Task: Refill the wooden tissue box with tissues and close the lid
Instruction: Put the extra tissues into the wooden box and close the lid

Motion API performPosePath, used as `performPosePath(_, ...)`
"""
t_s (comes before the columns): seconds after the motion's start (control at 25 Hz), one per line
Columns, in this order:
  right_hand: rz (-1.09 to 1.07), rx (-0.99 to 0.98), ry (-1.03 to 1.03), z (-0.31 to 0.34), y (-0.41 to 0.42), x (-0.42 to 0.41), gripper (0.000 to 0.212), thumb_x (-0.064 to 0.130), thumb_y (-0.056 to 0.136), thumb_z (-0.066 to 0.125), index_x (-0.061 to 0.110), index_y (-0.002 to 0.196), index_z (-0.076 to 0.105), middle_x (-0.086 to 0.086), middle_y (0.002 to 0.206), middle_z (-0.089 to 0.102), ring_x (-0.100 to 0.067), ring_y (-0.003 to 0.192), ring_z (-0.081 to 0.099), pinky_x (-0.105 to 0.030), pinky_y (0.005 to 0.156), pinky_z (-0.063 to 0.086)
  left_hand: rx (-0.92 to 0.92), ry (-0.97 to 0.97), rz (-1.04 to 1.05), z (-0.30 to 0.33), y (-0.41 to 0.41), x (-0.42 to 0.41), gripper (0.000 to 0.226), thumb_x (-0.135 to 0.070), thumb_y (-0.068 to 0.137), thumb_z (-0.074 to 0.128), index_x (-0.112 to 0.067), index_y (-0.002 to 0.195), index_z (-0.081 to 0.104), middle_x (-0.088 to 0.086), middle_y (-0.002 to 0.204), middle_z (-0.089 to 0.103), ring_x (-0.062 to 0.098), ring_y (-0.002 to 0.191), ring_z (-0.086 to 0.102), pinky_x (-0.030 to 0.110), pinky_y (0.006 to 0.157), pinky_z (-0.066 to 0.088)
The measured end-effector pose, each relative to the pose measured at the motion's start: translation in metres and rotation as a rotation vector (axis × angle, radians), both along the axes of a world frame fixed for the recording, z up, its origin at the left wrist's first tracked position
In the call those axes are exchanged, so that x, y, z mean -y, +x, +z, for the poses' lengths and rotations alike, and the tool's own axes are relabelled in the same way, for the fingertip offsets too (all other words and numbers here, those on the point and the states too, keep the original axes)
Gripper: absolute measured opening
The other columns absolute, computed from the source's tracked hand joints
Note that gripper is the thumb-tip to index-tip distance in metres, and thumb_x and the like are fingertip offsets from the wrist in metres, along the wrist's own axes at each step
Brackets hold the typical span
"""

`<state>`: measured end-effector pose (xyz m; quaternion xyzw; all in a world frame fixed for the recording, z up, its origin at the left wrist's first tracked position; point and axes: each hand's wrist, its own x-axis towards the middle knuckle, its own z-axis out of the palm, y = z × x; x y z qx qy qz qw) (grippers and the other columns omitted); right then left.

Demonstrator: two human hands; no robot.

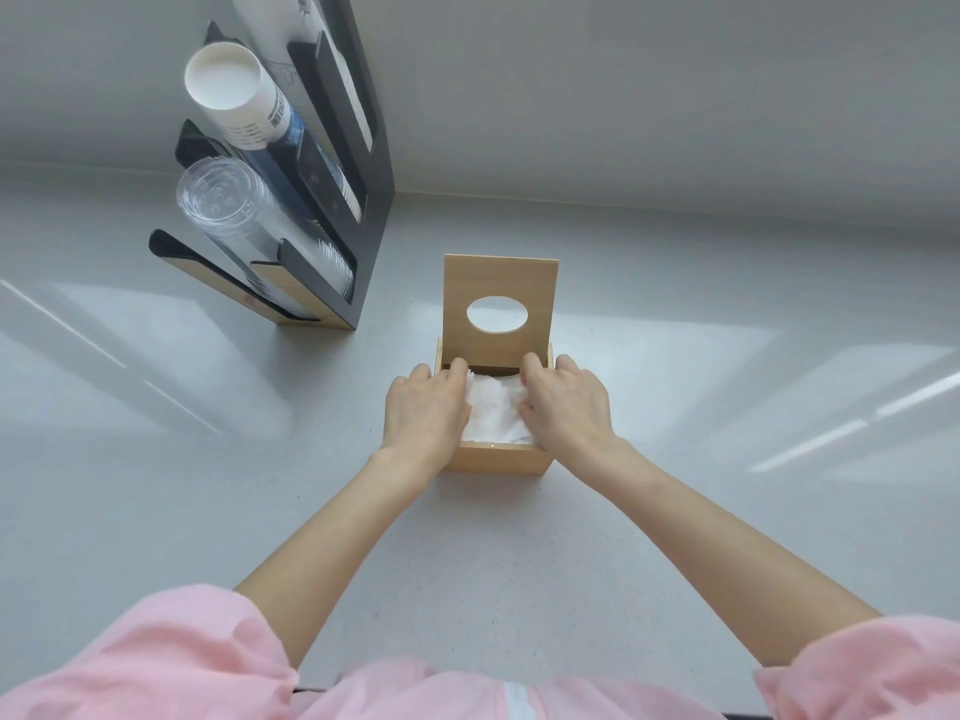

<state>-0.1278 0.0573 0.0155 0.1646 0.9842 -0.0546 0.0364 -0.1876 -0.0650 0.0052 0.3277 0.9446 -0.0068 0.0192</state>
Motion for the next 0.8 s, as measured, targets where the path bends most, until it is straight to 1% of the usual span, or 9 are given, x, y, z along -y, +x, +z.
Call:
performPosePath(0.12,0.016,0.014,0.034,-0.007,-0.005,-0.002,0.022,0.0,0.082,0.047,0.015,0.091,0.034,0.002,0.054,0.027,-0.026,0.081,0.035,-0.028,0.046,0.008,0.005,-0.113,-0.033,-0.003,-0.006,-0.004,0.024,-0.023,0.091,0.046,-0.009,0.111,0.044,0.007,0.103,0.067,0.027,0.102,0.054,0.031,0.067,0.024)
performPosePath(0.2,0.026,0.009,0.035,-0.009,-0.004,-0.002,0.025,0.001,0.083,0.047,0.015,0.088,0.027,-0.001,0.059,0.04,-0.028,0.085,0.039,-0.027,0.051,0.014,0.013,-0.14,-0.036,-0.005,-0.007,-0.004,0.027,-0.024,0.091,0.047,-0.009,0.113,0.043,0.007,0.106,0.067,0.027,0.105,0.053,0.031,0.069,0.024)
performPosePath(0.28,0.044,0.018,0.019,-0.007,-0.002,-0.002,0.015,0.007,0.086,0.047,0.015,0.092,0.035,-0.006,0.083,0.062,-0.028,0.099,0.047,-0.029,0.065,0.021,0.01,-0.151,-0.043,-0.004,-0.005,-0.005,0.028,-0.024,0.092,0.046,-0.009,0.115,0.044,0.006,0.11,0.066,0.027,0.108,0.051,0.031,0.071,0.023)
performPosePath(0.32,0.06,0.036,0.024,-0.004,-0.001,-0.001,0.012,0.012,0.088,0.048,0.014,0.098,0.042,-0.006,0.097,0.065,-0.028,0.105,0.046,-0.03,0.07,0.02,0.008,-0.159,-0.047,-0.002,-0.004,-0.005,0.029,-0.025,0.092,0.046,-0.009,0.116,0.044,0.006,0.112,0.065,0.027,0.11,0.049,0.031,0.072,0.022)
performPosePath(0.4,0.078,0.071,0.058,0.003,0.001,-0.002,0.016,0.015,0.09,0.047,0.01,0.105,0.047,-0.005,0.108,0.063,-0.028,0.11,0.044,-0.031,0.074,0.019,-0.006,-0.165,-0.049,0.004,-0.002,-0.006,0.028,-0.025,0.092,0.045,-0.009,0.116,0.046,0.006,0.115,0.062,0.027,0.112,0.047,0.032,0.074,0.023)
performPosePath(0.52,0.103,-0.025,0.118,0.015,0.0,-0.007,0.008,0.008,0.088,0.046,0.015,0.088,0.043,-0.006,0.104,0.061,-0.026,0.108,0.044,-0.03,0.074,0.018,-0.048,-0.145,-0.04,0.015,-0.004,-0.007,0.024,-0.021,0.092,0.044,-0.011,0.114,0.049,0.006,0.115,0.059,0.027,0.111,0.046,0.032,0.073,0.023)
performPosePath(0.6,0.182,-0.031,0.104,0.02,-0.003,-0.01,0.007,0.005,0.088,0.046,0.012,0.087,0.048,-0.004,0.102,0.063,-0.025,0.107,0.048,-0.029,0.073,0.019,-0.087,-0.131,-0.085,0.017,-0.005,-0.009,0.024,-0.017,0.092,0.044,-0.012,0.114,0.052,0.005,0.114,0.058,0.026,0.11,0.047,0.033,0.075,0.026)
performPosePath(0.68,0.261,0.085,0.088,0.018,-0.006,-0.01,0.021,0.004,0.087,0.045,0.011,0.101,0.06,-0.003,0.103,0.066,-0.024,0.103,0.054,-0.029,0.075,0.02,-0.04,-0.153,-0.159,0.015,-0.007,-0.011,0.026,-0.019,0.092,0.043,-0.012,0.115,0.055,0.005,0.113,0.06,0.025,0.108,0.05,0.033,0.08,0.03)
performPosePath(0.8,0.301,0.378,0.191,0.012,-0.008,-0.006,0.021,0.004,0.087,0.043,0.013,0.096,0.059,-0.006,0.085,0.059,-0.024,0.085,0.049,-0.03,0.077,0.018,0.135,-0.31,-0.242,0.008,-0.009,-0.011,0.028,-0.021,0.093,0.038,-0.011,0.105,0.061,0.004,0.111,0.064,0.022,0.1,0.048,0.033,0.081,0.028)
